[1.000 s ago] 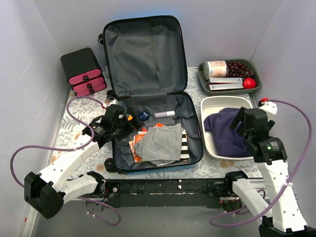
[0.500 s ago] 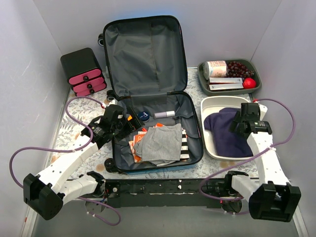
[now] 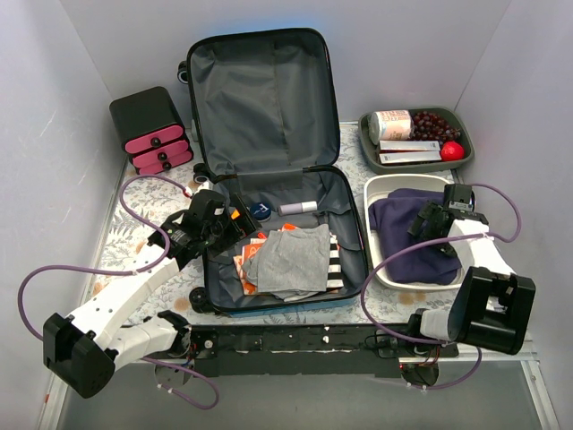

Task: Open, take out, and arrange the luggage

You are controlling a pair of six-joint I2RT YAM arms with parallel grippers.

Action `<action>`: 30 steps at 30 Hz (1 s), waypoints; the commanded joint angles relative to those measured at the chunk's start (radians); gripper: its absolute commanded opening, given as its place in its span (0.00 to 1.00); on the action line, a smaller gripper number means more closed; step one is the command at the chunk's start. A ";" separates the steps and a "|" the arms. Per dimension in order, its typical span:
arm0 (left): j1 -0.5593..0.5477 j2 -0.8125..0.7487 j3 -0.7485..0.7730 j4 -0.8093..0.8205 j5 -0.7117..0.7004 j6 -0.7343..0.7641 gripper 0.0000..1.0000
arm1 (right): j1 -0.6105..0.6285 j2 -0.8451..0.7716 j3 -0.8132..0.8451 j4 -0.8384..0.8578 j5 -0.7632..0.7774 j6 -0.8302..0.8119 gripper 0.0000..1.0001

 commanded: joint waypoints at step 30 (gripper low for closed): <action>0.004 0.007 0.051 -0.031 0.010 0.093 0.98 | 0.012 -0.280 0.133 -0.033 -0.133 -0.099 0.98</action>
